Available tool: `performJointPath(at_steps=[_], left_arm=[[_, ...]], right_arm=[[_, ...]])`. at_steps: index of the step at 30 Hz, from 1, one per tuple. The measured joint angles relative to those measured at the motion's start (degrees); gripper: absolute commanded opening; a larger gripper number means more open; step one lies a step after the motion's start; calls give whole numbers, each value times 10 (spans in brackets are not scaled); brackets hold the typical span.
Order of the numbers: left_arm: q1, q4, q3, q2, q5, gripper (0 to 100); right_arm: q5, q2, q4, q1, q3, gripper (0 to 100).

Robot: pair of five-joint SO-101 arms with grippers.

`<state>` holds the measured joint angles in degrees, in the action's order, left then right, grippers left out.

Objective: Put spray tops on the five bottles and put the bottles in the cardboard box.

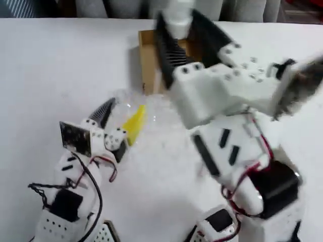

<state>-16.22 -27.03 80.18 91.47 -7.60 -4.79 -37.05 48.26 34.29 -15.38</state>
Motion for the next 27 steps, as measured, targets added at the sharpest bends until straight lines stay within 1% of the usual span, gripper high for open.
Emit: performJointPath(at_steps=[2,6,8,11,18,21,24,27], left_arm=[[-16,-18,13,40,5,20],[-20,-76,45,118,47,20],[-19,-92,63,126,60,20],[-18,-91,89,126,66,20],[-18,-79,96,126,68,20],[-18,-79,96,126,68,20],[-18,-79,96,126,68,20],[-18,-79,96,126,68,20]], right_arm=[[0,25,-2,9,-11,16],[-4,45,-2,40,-13,16],[-22,45,-2,65,-13,16],[-32,47,-2,89,2,16],[-37,47,-13,74,70,16],[-37,40,-45,56,120,16],[-37,-1,-74,42,196,16],[-37,-60,-136,45,286,16]])
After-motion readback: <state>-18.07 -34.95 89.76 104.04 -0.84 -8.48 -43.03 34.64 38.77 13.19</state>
